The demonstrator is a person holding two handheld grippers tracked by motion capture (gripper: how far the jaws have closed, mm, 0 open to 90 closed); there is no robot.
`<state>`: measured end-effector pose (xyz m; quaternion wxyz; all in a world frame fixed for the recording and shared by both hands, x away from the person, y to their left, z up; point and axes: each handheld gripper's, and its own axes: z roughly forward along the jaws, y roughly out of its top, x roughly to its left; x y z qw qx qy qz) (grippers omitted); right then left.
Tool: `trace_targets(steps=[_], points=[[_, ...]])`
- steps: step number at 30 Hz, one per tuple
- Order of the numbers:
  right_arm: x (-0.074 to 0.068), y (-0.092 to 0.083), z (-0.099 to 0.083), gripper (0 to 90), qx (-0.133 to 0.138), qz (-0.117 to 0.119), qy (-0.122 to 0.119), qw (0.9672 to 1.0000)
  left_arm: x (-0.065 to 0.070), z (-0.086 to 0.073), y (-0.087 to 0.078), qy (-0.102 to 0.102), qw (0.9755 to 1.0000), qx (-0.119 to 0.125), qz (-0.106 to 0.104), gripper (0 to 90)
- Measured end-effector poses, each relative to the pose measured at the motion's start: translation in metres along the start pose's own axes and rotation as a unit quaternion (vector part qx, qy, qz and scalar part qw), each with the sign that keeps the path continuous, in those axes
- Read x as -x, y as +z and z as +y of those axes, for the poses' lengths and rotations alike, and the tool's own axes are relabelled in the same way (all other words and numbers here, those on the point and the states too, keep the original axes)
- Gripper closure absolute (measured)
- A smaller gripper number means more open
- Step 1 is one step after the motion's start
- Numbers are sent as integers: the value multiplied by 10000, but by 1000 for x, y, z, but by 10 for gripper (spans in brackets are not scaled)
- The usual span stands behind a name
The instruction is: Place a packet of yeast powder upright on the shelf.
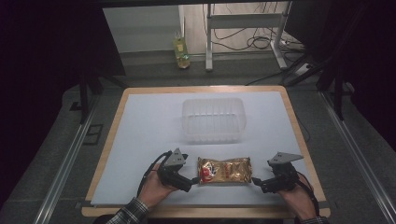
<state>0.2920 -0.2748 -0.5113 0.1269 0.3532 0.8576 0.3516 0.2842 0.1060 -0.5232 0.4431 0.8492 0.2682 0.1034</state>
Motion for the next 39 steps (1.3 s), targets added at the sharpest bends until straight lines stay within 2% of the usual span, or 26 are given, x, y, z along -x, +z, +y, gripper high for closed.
trace_targets(steps=[3, 5, 6, 7, 8, 13, 18, 23, 24, 27, 29, 30, 33, 34, 39], points=[[0, 0, 0, 50, -20, -11, 5, 10000, 2, 2, -1, 107, 9999, 7, 91, 69], [-1, 0, 0, 50, -15, -8, 2, 10000, 2, 4, -3, 114, 9999, 33, 58, 149], [-1, 0, 0, 50, -8, -19, -10, 10000, 2, 5, -4, 57, 9999, 97, -68, 181], [-1, 0, 0, 50, -8, -19, -10, 10000, 2, 5, -4, 57, 9999, 97, -68, 204], [-1, 1, 0, 50, -13, -21, -14, 10000, 3, 7, -5, 93, 9997, 169, -155, 240], [-1, 1, 0, 49, -18, -50, -8, 10000, 4, 10, -5, 172, 9992, 274, -240, 372], [0, 1, 0, 49, -31, -63, 8, 10000, 6, 16, 1, 324, 9985, 305, -316, 506], [-1, 2, 1, 49, -51, -61, -28, 10000, 7, 20, 7, 363, 9984, 312, -311, 662], [-1, 2, 1, 49, -59, -62, -20, 10000, 7, 21, 10, 358, 9984, 301, -319, 662], [0, 2, 1, 49, -30, -104, -22, 9999, 9, 24, 21, 343, 9982, 269, -418, 844], [0, 2, 1, 49, -23, -100, -11, 9999, 10, 24, 24, 367, 9981, 252, -429, 894], [1, 2, 1, 49, -14, -92, 1, 10000, 14, 25, 28, 456, 9980, 173, -403, 894], [1, 2, 1, 49, -15, -94, 4, 10000, 16, 23, 33, 521, 9982, 65, -304, 894], [0, 2, 1, 49, -18, -84, 9, 10000, 15, 19, 39, 653, 9976, -144, -179, 894], [0, 1, 2, 49, -9, -93, -15, 10000, 10, 17, 38, 565, 9979, -144, -278, 894]])
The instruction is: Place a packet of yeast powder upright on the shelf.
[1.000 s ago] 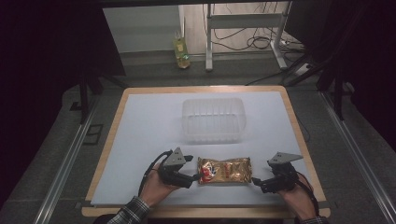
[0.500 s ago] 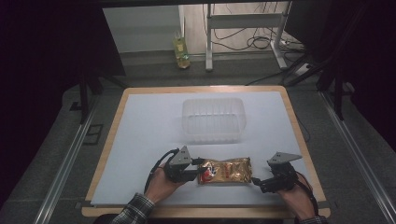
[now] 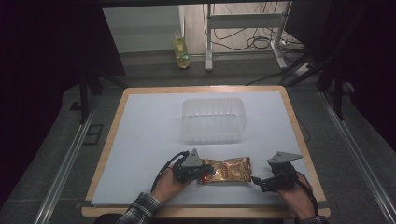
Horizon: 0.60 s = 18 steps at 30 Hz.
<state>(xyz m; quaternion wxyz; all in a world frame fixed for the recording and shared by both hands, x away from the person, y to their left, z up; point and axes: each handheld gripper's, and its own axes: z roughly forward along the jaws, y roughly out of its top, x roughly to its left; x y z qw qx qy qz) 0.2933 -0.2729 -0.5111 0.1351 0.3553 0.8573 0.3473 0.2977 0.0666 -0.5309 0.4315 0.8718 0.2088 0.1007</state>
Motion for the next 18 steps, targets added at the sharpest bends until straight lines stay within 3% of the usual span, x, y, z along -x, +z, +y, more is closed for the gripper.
trace_targets(steps=[2, 6, 7, 9, 18], points=[[0, 0, 0, 49, -11, 6, 8, 10000, -4, -4, -2, -30, 10000, -47, -4, 896], [-1, -1, 0, 49, -8, -2, -16, 10000, -5, -10, -2, 7, 9996, -196, 190, 898], [-2, -2, -1, 49, -4, -8, -23, 10000, -5, -15, 0, 194, 9980, -463, 380, 898], [-1, -4, -1, 49, 3, 28, -11, 10000, -7, -17, -2, 24, 9989, -373, 285, 898], [-5, -2, 1, 49, -28, 170, -38, 9998, -8, -18, -1, -31, 9991, -348, 259, 897]])
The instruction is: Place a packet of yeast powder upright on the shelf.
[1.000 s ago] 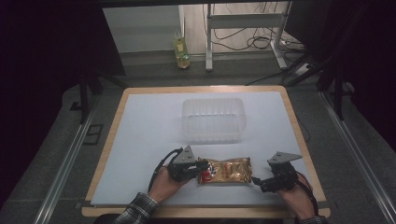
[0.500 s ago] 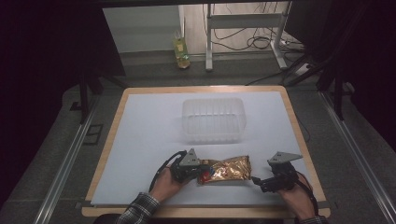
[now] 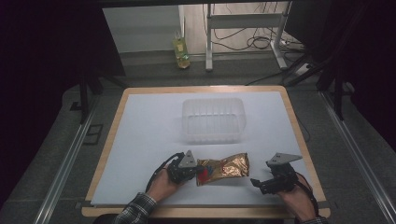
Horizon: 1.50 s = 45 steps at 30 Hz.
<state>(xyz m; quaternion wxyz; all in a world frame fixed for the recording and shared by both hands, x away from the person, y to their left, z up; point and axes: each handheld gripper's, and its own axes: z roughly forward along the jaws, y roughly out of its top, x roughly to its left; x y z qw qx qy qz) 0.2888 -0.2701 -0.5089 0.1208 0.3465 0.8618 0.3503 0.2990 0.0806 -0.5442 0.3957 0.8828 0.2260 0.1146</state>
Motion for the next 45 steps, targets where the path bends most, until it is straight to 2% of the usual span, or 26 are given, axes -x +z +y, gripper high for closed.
trace_targets(steps=[5, 8, 9, 13, 15, 17, 21, 28, 31, 32, 33, 36, 39, 40, 41, 43, 44, 45], points=[[-7, 5, 3, 50, -31, 351, -2, 9994, -1, 0, 0, 8, 10000, -21, -28, 897], [-11, 7, 5, 50, -46, 465, -19, 9989, -1, 0, 0, -59, 10000, 21, -46, 897], [-13, 9, 6, 50, -53, 514, -38, 9987, -2, 0, 0, -15, 10000, -22, -48, 897], [-17, 15, 10, 50, -58, 681, -50, 9976, -3, 0, 0, -40, 10000, -20, -80, 897], [-19, 21, 14, 50, -52, 860, -3, 9963, -3, 0, 0, -63, 9999, -21, -94, 897], [-20, 23, 15, 50, -45, 893, 2, 9960, -3, 0, 0, -69, 9999, -22, -101, 897], [-20, 35, 24, 50, -47, 1166, 95, 9931, -3, 0, 0, -90, 9999, -9, -103, 897], [-24, 45, 36, 52, -50, 1408, 197, 9898, -4, 0, -1, -31, 9999, -43, -103, 897], [-23, 47, 43, 52, -24, 1467, 329, 9886, -4, 0, -1, -43, 9999, -50, -97, 897], [-23, 48, 45, 52, -13, 1500, 361, 9880, -2, 0, 1, -177, 9998, 56, -104, 897], [-23, 49, 47, 52, -21, 1515, 381, 9877, -4, 0, -1, -70, 9999, -45, -108, 897], [-23, 50, 51, 54, -49, 1534, 386, 9874, -4, 0, -1, -74, 9999, -47, -117, 896], [-25, 52, 62, 53, -26, 1707, 640, 9832, -4, 0, -1, -81, 9999, -51, -116, 896], [-25, 52, 62, 53, -26, 1707, 640, 9832, -4, 0, -1, -81, 9999, -51, -116, 896], [-25, 52, 65, 55, -50, 1758, 766, 9814, -4, 0, -1, -56, 9999, -67, -99, 896], [-26, 52, 71, 60, -71, 1771, 917, 9799, -4, 1, -1, -41, 9999, -66, -80, 896], [-25, 51, 73, 79, -30, 1801, 977, 9788, -2, 1, 0, -143, 9999, 26, -79, 895], [-25, 50, 74, 110, -26, 1808, 1058, 9778, -1, 1, 0, -137, 9999, 22, -68, 895]])
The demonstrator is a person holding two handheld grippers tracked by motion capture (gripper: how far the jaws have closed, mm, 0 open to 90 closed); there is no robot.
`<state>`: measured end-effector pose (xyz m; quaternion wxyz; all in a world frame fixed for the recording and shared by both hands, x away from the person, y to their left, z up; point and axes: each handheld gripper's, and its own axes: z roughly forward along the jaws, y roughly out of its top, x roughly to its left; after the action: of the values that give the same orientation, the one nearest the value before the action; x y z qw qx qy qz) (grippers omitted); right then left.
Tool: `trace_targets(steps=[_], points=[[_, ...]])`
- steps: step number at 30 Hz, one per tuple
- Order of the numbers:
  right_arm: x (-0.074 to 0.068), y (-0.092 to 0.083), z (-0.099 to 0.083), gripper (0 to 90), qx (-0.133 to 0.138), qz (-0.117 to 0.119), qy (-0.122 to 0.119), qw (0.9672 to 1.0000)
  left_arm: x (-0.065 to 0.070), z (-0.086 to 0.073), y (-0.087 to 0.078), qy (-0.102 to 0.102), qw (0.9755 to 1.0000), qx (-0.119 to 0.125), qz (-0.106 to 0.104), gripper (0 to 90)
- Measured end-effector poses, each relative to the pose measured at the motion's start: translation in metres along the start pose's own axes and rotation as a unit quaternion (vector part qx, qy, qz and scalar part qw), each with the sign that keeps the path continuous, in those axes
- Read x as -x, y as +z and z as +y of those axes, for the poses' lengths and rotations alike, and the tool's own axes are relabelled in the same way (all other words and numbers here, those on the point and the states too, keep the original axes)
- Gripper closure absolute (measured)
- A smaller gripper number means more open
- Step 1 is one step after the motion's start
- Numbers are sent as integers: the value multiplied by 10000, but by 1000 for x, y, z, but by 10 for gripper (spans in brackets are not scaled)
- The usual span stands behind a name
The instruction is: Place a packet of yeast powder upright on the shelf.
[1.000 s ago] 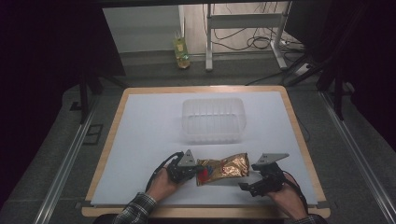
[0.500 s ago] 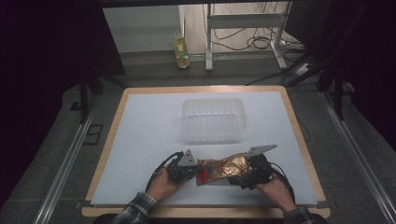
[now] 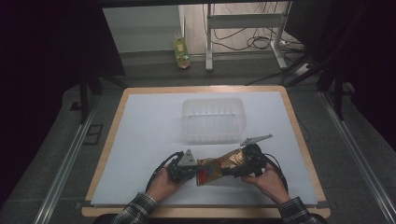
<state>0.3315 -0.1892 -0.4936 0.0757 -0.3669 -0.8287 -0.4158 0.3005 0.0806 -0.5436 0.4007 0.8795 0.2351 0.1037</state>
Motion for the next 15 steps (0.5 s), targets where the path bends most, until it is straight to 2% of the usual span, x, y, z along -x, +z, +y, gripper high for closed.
trace_targets(steps=[2, 4, 5, 6, 10, 12, 15], points=[[0, -2, 2, 224, 7, -148, 34, 9999, -1, 1, -1, 131, 9998, -106, 49, 894], [0, -5, 3, 352, -6, -323, 41, 9995, 1, 1, -1, 67, 9999, -45, 69, 883], [0, -6, 4, 395, -1, -368, 38, 9993, 1, 1, -1, 114, 9999, -70, 84, 876], [1, -7, 4, 422, 25, -339, 54, 9994, 0, 2, -2, 195, 9997, -133, 91, 865], [0, -11, 5, 535, 169, -246, 174, 9994, -1, 0, -4, 87, 9999, -60, 79, 834], [1, -14, 6, 597, 226, -149, 387, 9989, -1, -1, -5, -16, 10000, 53, 52, 818], [2, -16, 6, 649, 270, -31, 621, 9977, -2, -1, -9, 50, 10000, 44, 72, 800]])
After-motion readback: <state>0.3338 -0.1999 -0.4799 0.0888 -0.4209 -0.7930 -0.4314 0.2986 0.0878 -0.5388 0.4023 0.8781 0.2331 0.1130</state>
